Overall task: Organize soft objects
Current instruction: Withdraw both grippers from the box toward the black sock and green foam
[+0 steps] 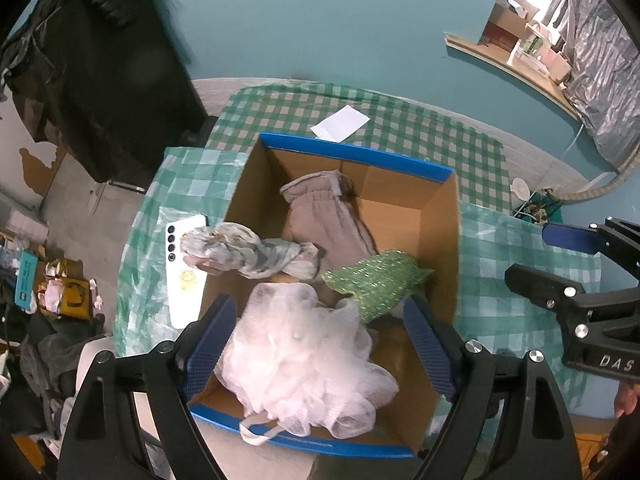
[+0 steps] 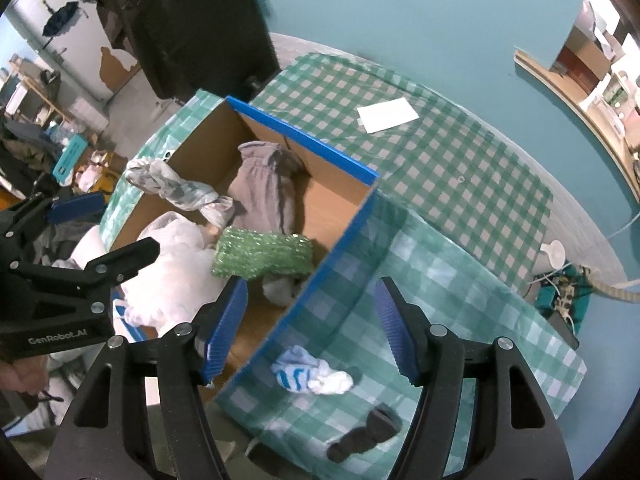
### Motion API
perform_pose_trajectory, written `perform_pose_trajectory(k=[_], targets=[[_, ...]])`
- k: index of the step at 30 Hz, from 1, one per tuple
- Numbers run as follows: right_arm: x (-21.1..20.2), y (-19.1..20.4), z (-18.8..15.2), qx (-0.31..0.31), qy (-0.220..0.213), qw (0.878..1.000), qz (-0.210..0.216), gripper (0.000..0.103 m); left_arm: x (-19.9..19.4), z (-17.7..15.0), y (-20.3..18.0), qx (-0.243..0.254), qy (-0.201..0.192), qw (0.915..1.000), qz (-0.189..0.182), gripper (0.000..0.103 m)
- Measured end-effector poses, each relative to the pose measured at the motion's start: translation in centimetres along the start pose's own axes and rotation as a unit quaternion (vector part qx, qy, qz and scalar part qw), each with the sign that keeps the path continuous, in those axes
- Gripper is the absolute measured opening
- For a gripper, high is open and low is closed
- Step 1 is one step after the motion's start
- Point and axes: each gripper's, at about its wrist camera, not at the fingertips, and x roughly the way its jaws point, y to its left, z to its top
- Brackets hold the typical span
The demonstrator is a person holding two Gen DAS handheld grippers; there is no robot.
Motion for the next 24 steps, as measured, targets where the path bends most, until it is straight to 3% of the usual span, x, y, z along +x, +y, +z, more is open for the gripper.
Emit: perform_pose_trajectory(k=[8,24], targets=[[-1.7,-3.2,-2.1,0.021,-0.006,1.000,-0.013,0.068,-0.4,-1.0,-3.1,0.015,0.006,0.9998,-0.011,0.087],[-3.4,-11.2,-8.4,0.085,0.003,0.996,-0.038,0.068,0.0,-3.2,-12.2,0.099,0.019,0.9946,-0.024,0.087]])
